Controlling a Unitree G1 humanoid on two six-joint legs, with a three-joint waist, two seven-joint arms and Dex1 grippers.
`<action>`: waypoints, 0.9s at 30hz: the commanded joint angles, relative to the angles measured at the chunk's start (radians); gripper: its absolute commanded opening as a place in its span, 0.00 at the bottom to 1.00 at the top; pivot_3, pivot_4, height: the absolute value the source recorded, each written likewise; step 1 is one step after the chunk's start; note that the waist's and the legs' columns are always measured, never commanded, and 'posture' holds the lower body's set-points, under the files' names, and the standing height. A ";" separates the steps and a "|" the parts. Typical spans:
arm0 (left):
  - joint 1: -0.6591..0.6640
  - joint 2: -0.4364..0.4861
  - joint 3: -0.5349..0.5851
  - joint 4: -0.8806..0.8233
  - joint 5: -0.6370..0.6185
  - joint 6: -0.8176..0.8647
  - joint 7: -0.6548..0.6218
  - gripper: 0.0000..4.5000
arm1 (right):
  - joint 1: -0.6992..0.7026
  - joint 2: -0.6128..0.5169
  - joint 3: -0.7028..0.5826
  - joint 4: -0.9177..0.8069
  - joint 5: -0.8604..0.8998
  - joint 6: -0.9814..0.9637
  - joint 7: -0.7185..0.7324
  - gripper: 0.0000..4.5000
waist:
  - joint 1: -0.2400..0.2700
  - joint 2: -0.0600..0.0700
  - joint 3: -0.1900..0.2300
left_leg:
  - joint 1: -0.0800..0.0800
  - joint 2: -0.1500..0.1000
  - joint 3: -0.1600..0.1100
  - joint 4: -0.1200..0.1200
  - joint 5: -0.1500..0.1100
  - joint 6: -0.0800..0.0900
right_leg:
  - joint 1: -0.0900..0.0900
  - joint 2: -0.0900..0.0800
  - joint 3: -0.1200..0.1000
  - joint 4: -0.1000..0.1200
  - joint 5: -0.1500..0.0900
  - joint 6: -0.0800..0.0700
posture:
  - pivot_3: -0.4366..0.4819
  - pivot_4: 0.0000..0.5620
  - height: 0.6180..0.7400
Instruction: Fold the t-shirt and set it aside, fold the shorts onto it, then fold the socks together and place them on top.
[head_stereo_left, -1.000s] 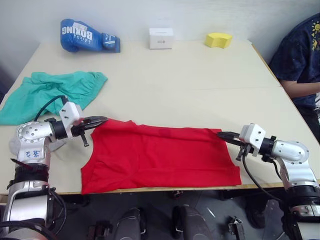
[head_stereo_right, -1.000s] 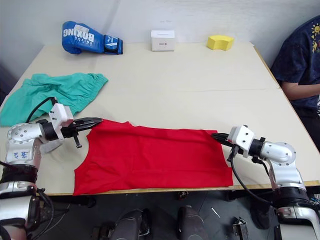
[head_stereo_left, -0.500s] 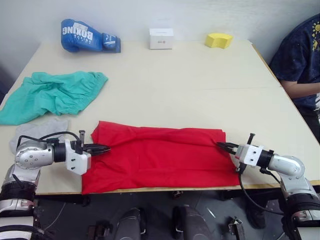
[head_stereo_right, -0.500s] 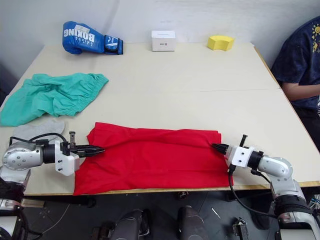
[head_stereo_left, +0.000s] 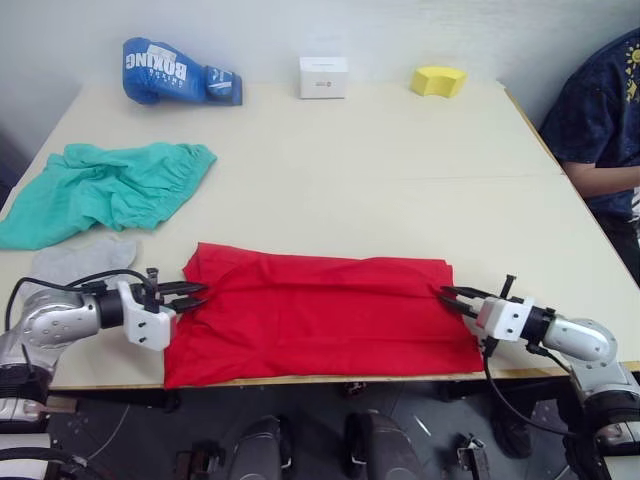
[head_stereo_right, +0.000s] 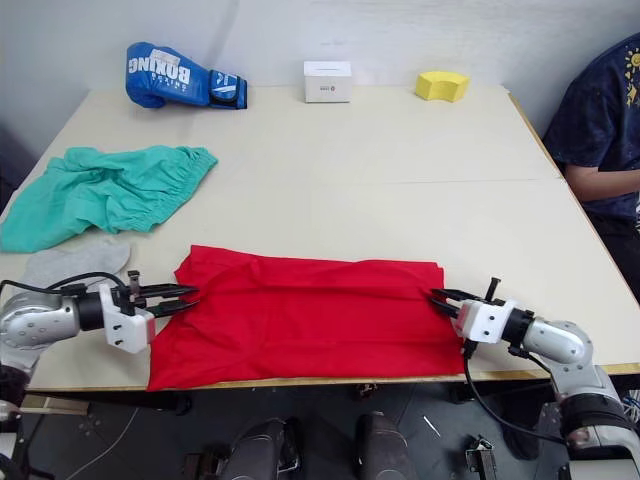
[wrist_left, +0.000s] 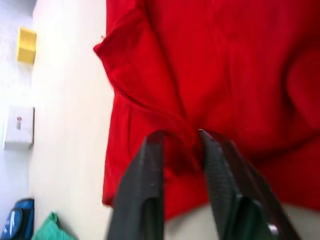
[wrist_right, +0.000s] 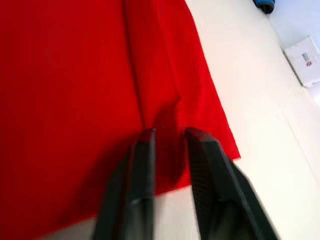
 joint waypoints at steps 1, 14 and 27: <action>0.067 0.042 0.018 -0.056 -0.181 0.100 -0.046 0.56 | 0.051 -0.038 -0.016 -0.038 0.060 0.060 0.051 0.53 | 0.000 0.000 0.000 | 0.001 0.000 0.000 0.000 -0.001 0.001 | 0.001 0.000 0.000 0.000 0.000 0.000 | 0.48 0.27 1.00; 0.234 0.049 0.195 -0.475 -0.811 1.142 -0.202 0.86 | 0.188 -0.139 -0.184 -0.330 0.425 0.681 0.185 0.76 | 0.005 0.002 0.001 | 0.002 0.001 -0.010 0.001 -0.005 -0.006 | 0.009 -0.001 -0.006 -0.004 -0.001 -0.002 | 0.48 0.27 1.00; -0.173 -0.196 -0.041 -0.364 -0.471 1.262 -0.129 0.02 | -0.123 0.128 0.031 -0.498 0.294 0.930 0.090 0.00 | 0.005 0.002 0.001 | -0.001 0.000 -0.009 0.001 0.002 -0.008 | 0.008 0.002 -0.008 -0.004 -0.001 -0.002 | 0.48 0.27 1.00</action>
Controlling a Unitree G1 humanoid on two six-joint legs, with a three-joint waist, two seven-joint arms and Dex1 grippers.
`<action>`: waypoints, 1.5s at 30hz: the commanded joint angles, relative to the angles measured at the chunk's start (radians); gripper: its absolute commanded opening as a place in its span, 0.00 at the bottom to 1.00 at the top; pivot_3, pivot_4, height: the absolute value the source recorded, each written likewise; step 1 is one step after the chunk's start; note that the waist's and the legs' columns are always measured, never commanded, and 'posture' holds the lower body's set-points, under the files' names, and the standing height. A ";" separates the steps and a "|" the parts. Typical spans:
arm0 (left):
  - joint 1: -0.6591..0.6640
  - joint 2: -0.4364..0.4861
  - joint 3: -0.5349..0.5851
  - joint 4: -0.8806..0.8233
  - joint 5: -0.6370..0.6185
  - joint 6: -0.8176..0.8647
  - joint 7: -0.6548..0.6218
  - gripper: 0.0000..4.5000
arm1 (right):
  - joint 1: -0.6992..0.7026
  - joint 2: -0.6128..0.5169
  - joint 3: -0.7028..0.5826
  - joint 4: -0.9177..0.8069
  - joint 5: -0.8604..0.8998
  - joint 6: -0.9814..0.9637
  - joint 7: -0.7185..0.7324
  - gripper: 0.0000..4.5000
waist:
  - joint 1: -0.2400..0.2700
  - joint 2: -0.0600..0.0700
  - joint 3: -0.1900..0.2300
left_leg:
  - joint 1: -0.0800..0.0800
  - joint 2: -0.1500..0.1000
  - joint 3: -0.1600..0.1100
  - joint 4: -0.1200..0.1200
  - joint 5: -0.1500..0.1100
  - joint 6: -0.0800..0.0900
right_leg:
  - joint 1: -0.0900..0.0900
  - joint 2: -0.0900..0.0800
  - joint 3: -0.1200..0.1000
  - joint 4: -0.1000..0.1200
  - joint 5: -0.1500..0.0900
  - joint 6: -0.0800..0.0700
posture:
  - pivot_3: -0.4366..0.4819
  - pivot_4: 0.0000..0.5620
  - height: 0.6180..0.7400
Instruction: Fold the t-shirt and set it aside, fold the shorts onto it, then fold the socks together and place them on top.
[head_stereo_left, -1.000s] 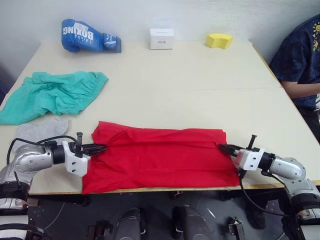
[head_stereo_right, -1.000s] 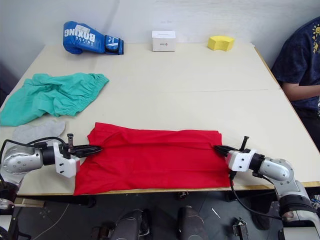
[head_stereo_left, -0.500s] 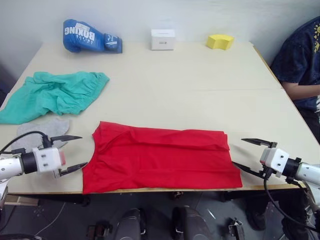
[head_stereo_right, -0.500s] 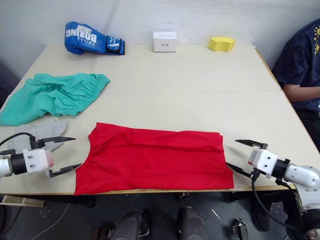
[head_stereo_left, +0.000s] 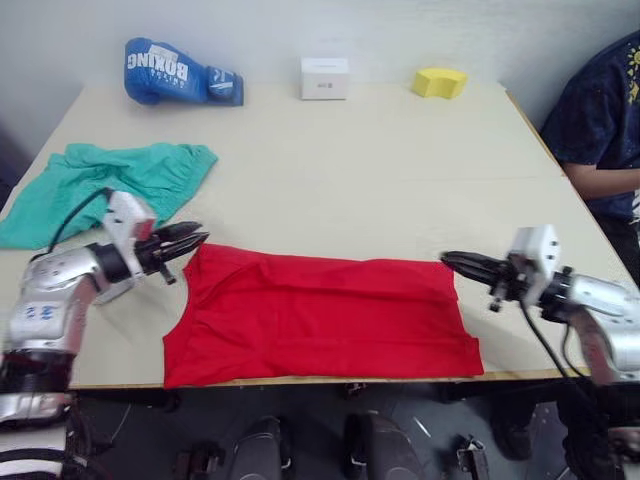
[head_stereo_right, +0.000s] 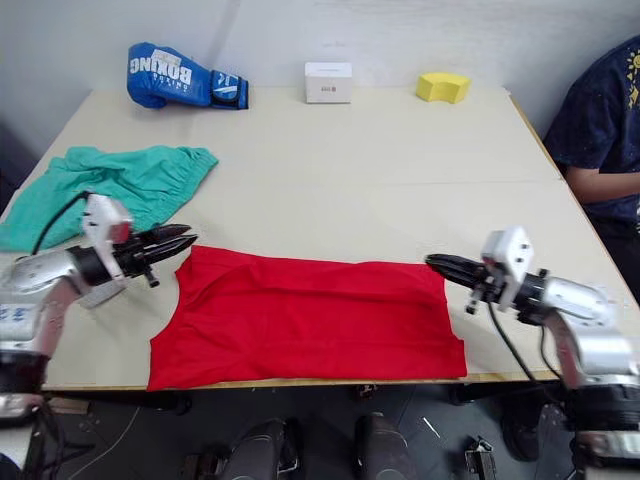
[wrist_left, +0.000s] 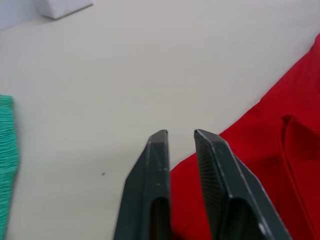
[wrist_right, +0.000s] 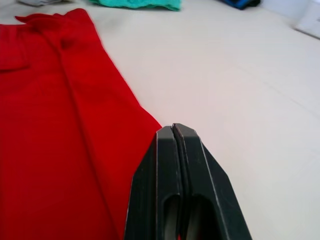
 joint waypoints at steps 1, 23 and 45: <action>-0.042 -0.023 -0.049 0.022 0.095 -0.058 -0.032 0.02 | -0.041 0.049 0.060 0.026 -0.101 -0.023 -0.028 0.00 | 0.000 0.000 0.000 | 0.000 0.000 0.000 0.000 0.000 0.000 | 0.000 0.000 0.000 0.000 0.000 0.000 | 0.48 0.27 1.00; 0.244 -0.044 0.177 -0.220 -0.106 -0.011 -0.179 0.02 | 0.186 0.095 -0.070 -0.176 -0.120 -0.060 -0.165 0.00 | 0.000 0.000 0.000 | 0.000 0.001 -0.003 0.000 -0.006 0.001 | 0.001 -0.003 0.000 -0.001 0.000 0.000 | 0.48 0.27 1.00; 0.179 -0.226 0.112 -0.153 0.184 0.163 0.338 0.02 | -0.004 0.441 0.189 0.029 -0.588 0.093 -0.691 0.00 | 0.003 -0.009 -0.009 | -0.010 -0.002 -0.003 0.001 0.001 -0.004 | -0.010 -0.003 0.000 0.002 0.002 0.001 | 0.48 0.27 1.00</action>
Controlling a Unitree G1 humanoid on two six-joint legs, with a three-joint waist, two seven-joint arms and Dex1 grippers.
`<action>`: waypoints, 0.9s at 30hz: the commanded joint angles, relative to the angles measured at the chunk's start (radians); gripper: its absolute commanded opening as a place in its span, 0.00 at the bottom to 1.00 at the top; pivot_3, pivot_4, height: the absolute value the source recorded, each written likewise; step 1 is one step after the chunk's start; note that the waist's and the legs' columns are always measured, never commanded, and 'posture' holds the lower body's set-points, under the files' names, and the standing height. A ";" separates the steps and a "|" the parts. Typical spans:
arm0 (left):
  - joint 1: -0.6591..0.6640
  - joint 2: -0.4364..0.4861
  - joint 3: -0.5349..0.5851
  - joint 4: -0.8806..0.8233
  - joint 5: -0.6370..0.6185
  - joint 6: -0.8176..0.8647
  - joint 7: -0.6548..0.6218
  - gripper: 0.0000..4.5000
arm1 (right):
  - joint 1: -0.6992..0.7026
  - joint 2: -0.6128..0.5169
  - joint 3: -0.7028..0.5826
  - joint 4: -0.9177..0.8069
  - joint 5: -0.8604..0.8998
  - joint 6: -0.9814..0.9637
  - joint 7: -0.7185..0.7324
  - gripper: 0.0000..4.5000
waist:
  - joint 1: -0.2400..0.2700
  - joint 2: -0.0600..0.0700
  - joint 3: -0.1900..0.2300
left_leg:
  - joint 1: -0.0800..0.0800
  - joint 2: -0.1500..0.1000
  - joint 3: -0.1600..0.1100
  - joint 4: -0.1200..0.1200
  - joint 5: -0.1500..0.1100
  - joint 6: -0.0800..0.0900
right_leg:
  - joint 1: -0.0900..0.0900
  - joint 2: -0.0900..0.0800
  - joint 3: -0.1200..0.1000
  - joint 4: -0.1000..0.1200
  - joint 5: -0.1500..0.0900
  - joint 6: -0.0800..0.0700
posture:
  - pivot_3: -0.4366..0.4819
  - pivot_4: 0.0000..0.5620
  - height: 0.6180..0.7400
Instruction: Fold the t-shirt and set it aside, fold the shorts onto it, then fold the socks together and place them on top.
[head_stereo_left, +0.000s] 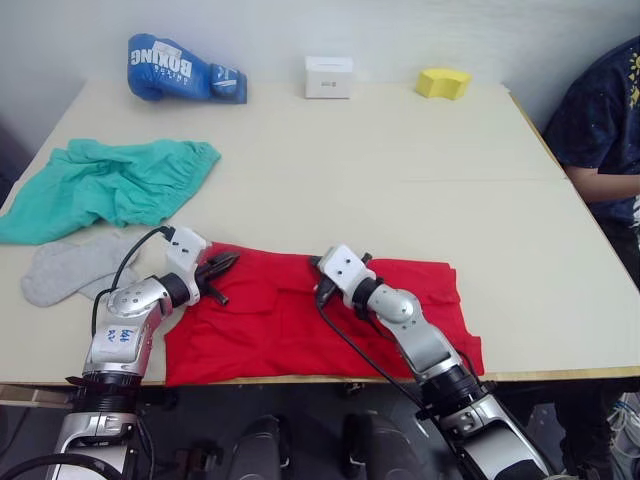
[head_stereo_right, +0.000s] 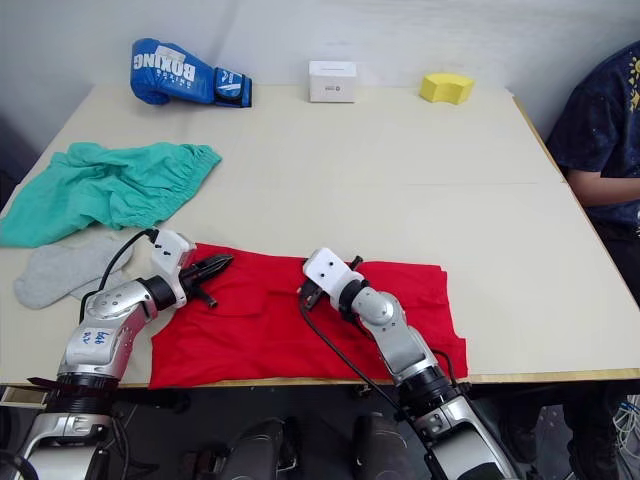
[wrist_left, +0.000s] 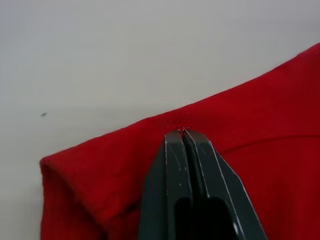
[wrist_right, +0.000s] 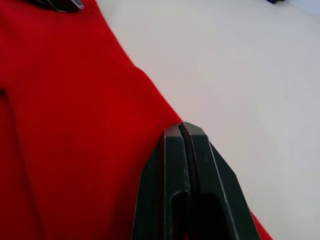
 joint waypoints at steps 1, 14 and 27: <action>0.033 0.015 0.023 -0.004 0.029 0.024 0.038 0.02 | 0.088 -0.095 -0.121 -0.035 0.022 0.045 -0.017 0.00 | 0.002 0.000 -0.001 | 0.001 0.000 0.000 -0.001 -0.001 0.001 | 0.001 0.000 0.000 -0.001 0.000 0.000 | 0.48 0.27 1.00; 0.086 0.003 0.071 -0.009 -0.026 -0.051 -0.025 0.02 | 0.416 -0.266 -0.465 -0.262 0.173 -0.033 -0.008 0.00 | 0.000 0.001 -0.005 | 0.016 0.001 -0.001 -0.018 -0.001 0.000 | 0.014 0.002 -0.002 -0.011 -0.001 -0.002 | 0.48 0.27 1.00; 0.090 0.012 0.026 -0.080 -0.064 -0.104 -0.197 0.02 | 0.404 -0.199 -0.259 -0.367 0.145 -0.057 0.034 0.00 | -0.001 0.005 -0.003 | 0.013 0.001 -0.001 -0.019 -0.001 0.001 | 0.011 0.002 -0.002 -0.014 -0.001 -0.002 | 0.48 0.27 1.00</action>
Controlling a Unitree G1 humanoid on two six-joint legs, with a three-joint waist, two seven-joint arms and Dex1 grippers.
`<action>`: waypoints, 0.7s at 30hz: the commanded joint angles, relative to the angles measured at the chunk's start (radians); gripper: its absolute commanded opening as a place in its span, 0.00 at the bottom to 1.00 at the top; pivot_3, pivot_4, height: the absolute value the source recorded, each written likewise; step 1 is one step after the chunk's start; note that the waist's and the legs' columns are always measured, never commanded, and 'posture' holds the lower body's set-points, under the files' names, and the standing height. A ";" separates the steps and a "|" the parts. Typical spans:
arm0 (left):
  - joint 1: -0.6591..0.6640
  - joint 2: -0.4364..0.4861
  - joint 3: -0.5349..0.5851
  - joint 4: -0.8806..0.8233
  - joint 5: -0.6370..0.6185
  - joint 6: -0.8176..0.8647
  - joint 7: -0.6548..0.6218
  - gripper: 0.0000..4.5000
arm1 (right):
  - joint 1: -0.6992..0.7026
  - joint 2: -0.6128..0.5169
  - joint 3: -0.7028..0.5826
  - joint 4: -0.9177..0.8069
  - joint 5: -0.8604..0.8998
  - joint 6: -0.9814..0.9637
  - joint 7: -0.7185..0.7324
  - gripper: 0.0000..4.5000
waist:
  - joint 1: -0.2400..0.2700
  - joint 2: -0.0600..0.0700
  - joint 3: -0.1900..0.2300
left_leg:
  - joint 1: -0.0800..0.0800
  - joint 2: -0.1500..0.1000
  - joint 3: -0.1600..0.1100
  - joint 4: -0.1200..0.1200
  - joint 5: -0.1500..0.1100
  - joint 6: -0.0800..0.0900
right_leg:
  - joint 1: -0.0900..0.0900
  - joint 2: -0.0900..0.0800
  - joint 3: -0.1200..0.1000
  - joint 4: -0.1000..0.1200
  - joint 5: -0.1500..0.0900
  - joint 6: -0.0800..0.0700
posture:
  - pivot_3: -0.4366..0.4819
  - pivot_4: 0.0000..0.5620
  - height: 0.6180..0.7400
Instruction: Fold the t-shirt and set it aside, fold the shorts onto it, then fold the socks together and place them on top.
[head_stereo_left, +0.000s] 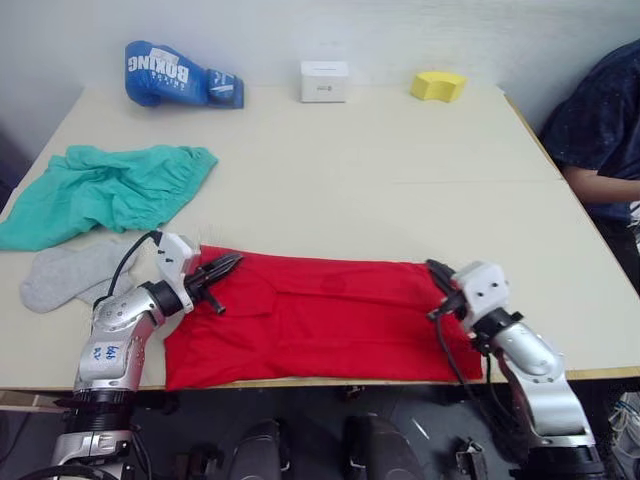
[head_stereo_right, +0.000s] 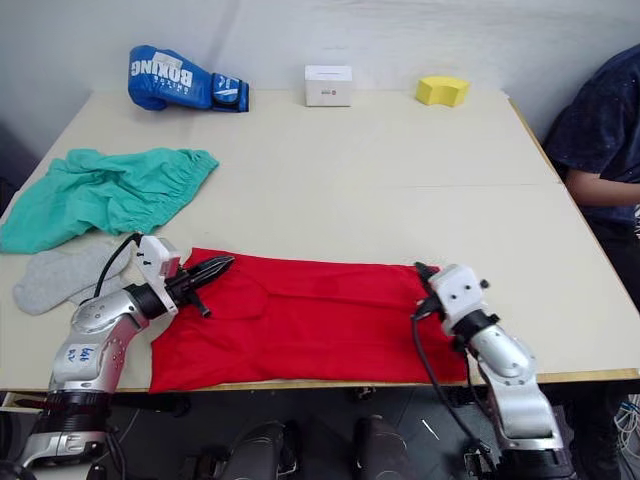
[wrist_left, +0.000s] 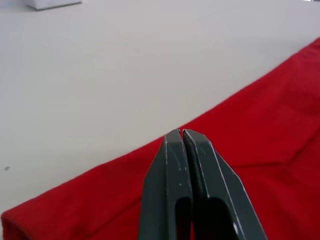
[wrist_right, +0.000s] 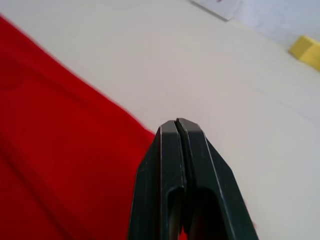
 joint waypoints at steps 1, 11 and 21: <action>0.011 0.027 -0.014 0.016 0.060 -0.003 0.028 0.02 | 0.011 0.026 0.025 0.019 -0.031 0.001 -0.034 0.00 | 0.000 0.000 0.000 | 0.000 0.000 0.000 0.000 0.000 0.000 | 0.000 0.000 0.000 0.000 0.000 0.000 | 0.48 0.27 1.00; 0.060 0.067 0.053 0.047 -0.019 -0.037 -0.077 0.02 | 0.113 -0.071 -0.217 0.037 0.295 -0.072 0.143 0.00 | -0.001 0.001 0.000 | 0.000 0.000 0.000 0.000 -0.002 0.002 | 0.002 0.000 0.000 -0.003 0.000 0.000 | 0.48 0.27 1.00; 0.171 0.203 0.121 -0.225 -0.172 0.007 -0.282 0.66 | -0.242 -0.421 -0.178 0.343 0.398 0.195 0.554 0.70 | 0.000 0.004 0.004 | 0.000 0.001 -0.001 0.000 -0.001 0.002 | 0.001 0.000 0.000 -0.003 0.001 -0.002 | 0.48 0.27 1.00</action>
